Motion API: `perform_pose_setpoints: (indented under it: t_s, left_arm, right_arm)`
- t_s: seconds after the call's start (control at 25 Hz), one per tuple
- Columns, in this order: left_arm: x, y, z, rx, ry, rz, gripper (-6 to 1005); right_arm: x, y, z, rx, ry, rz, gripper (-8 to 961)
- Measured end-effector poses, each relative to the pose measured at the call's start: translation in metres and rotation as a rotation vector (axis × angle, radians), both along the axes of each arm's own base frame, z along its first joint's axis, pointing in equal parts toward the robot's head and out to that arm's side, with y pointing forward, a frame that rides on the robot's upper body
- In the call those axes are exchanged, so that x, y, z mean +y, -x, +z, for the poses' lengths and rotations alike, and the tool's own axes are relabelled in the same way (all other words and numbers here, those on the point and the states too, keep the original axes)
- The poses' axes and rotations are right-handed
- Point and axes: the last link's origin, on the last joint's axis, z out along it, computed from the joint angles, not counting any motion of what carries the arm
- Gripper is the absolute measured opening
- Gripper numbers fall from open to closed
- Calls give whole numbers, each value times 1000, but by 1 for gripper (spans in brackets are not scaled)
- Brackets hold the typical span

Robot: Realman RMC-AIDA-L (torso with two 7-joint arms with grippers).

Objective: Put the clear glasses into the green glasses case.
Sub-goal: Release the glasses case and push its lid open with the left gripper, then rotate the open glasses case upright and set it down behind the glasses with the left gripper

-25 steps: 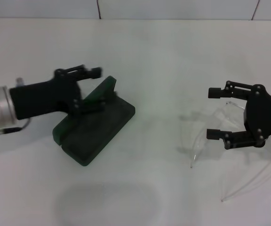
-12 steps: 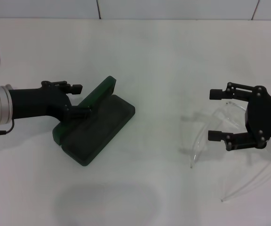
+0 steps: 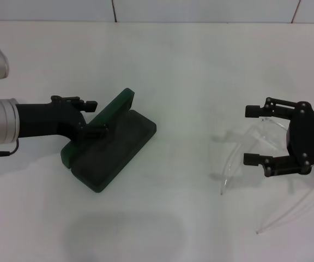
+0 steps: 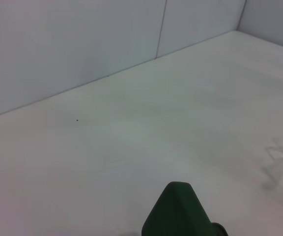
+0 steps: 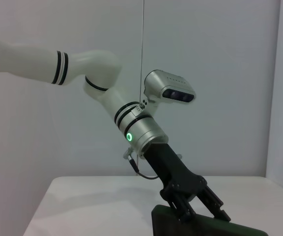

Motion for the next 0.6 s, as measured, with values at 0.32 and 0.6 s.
perform_pose_setpoints:
  t_s: [0.32,0.6]
  left_arm:
    - [-2,4,-3,64,25,-10,725]
    - [3,-1,1,56,9,-20,481]
  right_arm:
    - [-1,-1,1,0,2,2,869]
    - [0,0,2,-2,-2,9,868]
